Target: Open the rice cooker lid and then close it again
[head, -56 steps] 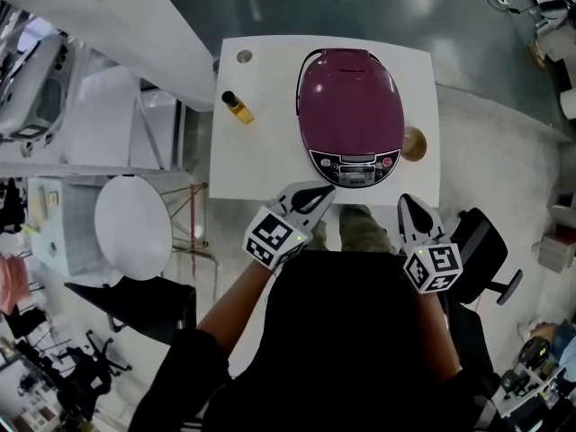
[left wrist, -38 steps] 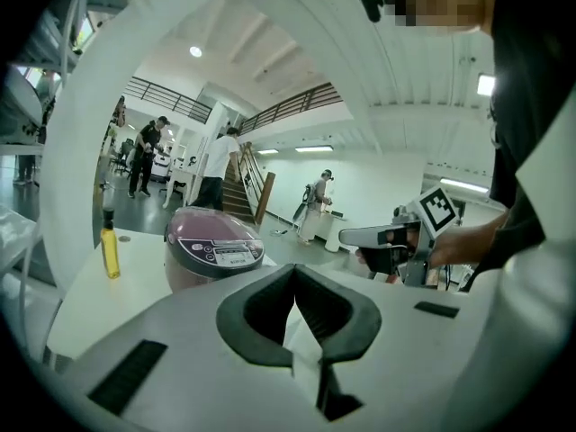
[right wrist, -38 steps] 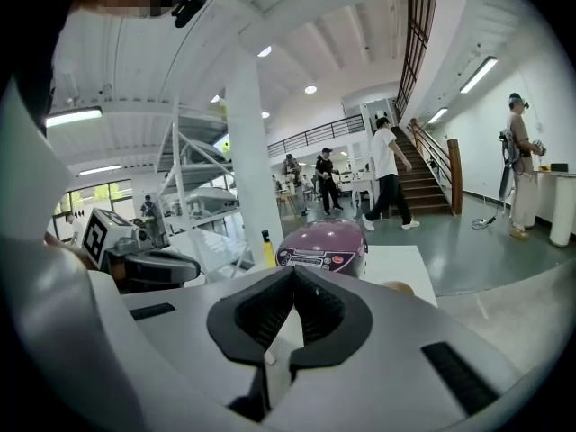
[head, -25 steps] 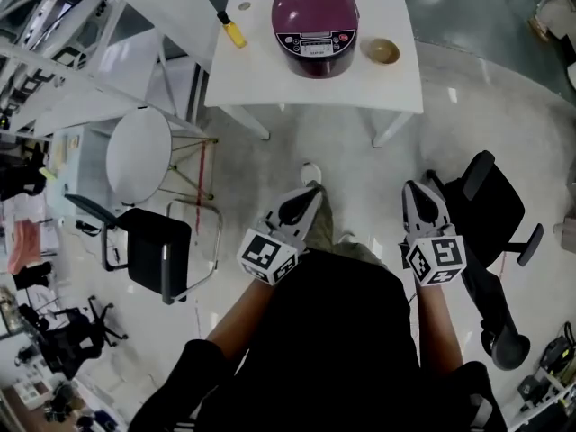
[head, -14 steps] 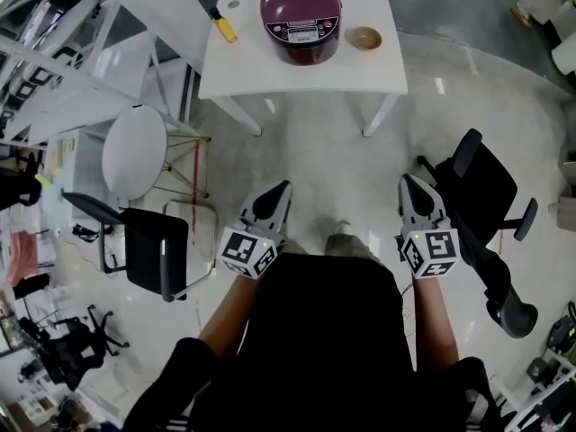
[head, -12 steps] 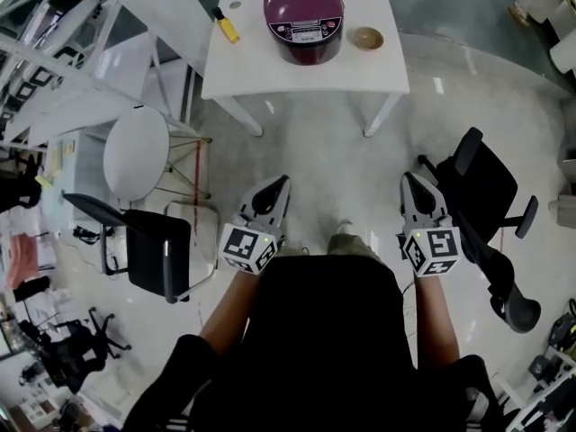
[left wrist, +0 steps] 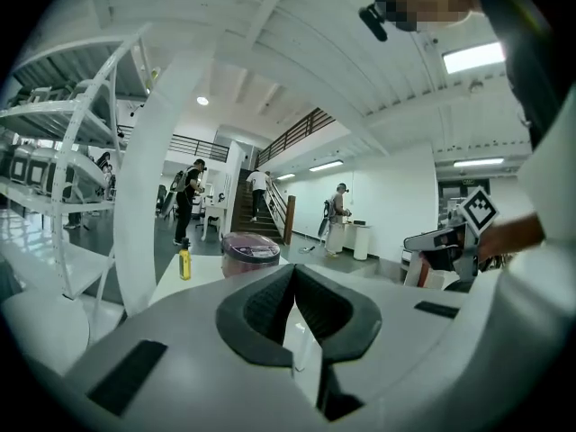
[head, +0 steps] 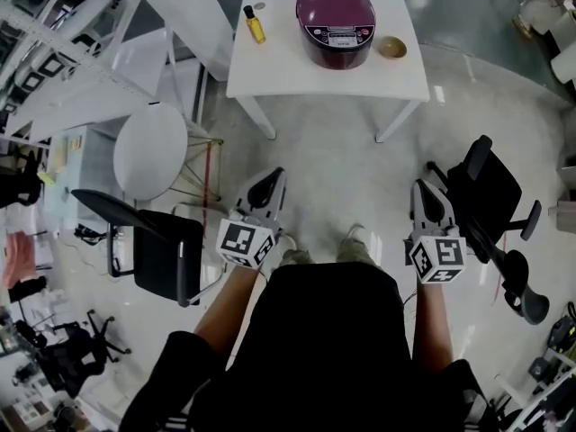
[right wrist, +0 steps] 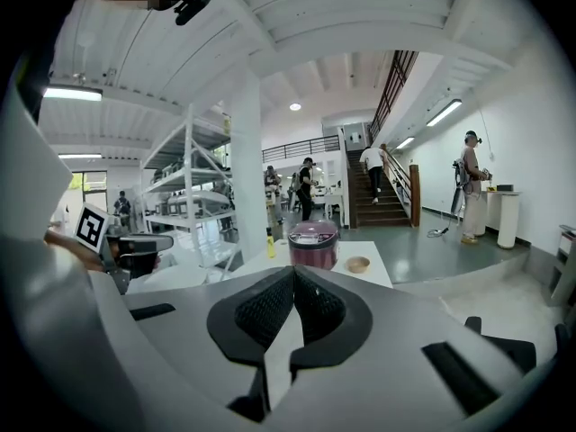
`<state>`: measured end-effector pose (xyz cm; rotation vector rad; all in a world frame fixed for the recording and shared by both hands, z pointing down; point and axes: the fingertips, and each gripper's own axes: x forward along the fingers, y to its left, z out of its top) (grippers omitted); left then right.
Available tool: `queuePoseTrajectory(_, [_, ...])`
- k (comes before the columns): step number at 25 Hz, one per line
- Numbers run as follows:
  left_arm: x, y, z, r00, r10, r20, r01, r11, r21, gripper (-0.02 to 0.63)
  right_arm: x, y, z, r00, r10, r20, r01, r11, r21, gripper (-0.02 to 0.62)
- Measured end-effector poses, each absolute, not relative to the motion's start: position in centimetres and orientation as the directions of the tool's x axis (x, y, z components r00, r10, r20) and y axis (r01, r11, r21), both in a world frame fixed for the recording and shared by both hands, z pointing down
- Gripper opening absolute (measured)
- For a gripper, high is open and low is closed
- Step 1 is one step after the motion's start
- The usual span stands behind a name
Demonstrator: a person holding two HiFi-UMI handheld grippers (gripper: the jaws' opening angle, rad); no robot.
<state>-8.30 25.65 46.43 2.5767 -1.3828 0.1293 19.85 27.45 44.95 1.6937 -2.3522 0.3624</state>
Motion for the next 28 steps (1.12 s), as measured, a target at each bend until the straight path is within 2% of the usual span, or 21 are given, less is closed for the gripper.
queuePoseTrajectory(8, [-9.0, 25.6, 45.4, 0.53, -0.834, 0.153, -0.848, -0.518, 0.112, 0.003, 18.8, 26.4, 44.0, -0.322, -0.903, 0.283, -0.946, 0.319, -0.058, 0.0])
queuePoseTrajectory(13, [-8.5, 25.7, 45.7, 0.51, -0.846, 0.157, -0.86, -0.5, 0.098, 0.003, 20.4, 26.0, 43.9, -0.338, -0.901, 0.273, -0.941, 0.331, -0.075, 0.0])
queuePoseTrajectory(19, [-5.2, 26.2, 46.0, 0.496, -0.853, 0.16, -0.868, -0.489, 0.084, 0.003, 24.4, 25.6, 44.2, -0.339, -0.902, 0.266, -0.941, 0.326, -0.095, 0.0])
queuePoseTrajectory(28, [1.1, 26.1, 45.5, 0.449, -0.879, 0.162, -0.892, -0.431, 0.134, 0.003, 28.6, 25.7, 44.5, -0.424, -0.866, 0.266, -0.904, 0.424, -0.062, -0.001])
